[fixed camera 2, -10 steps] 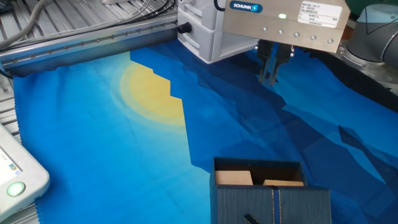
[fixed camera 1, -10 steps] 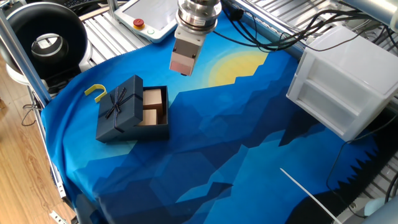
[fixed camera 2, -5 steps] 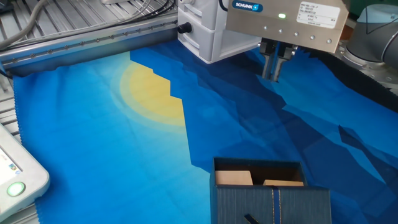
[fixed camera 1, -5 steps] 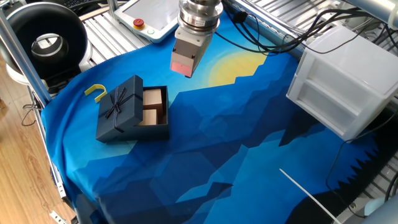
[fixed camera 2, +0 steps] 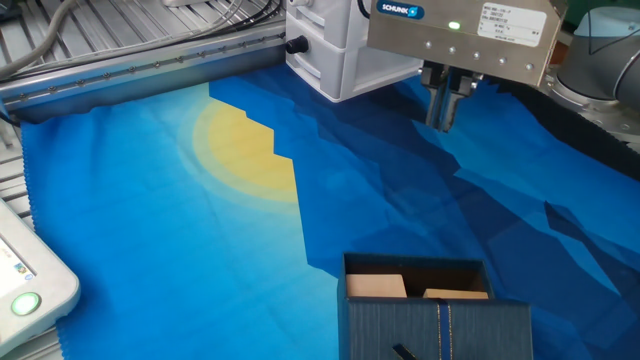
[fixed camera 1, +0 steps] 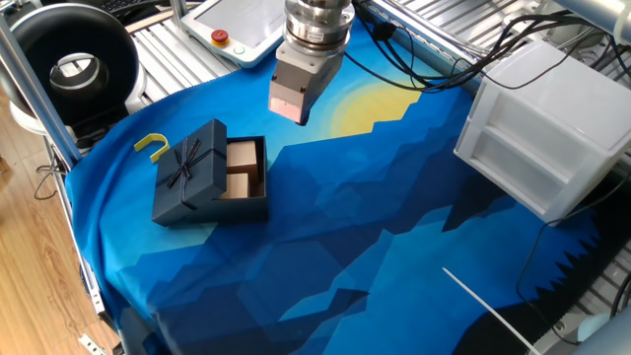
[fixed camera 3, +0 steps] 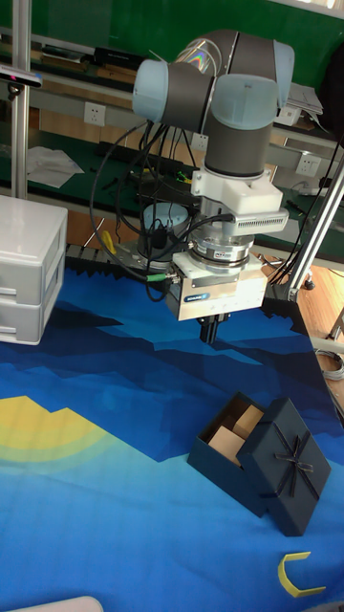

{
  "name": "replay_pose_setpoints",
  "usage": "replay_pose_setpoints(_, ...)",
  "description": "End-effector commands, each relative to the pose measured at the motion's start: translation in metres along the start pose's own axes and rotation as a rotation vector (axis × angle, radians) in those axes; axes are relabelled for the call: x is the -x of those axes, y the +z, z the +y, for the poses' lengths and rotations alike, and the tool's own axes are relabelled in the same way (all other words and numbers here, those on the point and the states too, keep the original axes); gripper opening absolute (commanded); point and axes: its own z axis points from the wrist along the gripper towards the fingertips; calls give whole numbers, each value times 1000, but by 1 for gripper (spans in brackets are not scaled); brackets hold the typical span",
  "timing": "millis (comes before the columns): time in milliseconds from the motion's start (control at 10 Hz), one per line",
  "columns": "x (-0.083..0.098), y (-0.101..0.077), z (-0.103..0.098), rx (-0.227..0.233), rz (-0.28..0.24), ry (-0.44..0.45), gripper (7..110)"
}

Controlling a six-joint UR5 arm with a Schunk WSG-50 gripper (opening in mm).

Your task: Slide the outer casing onto the gift box

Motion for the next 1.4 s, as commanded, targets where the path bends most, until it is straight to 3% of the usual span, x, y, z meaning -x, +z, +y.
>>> replay_pose_setpoints(0, 3, -1, 5, 24, -11, 25, 7)
replay_pose_setpoints(1300, -1, -2, 8, 35, 3, 50, 7)
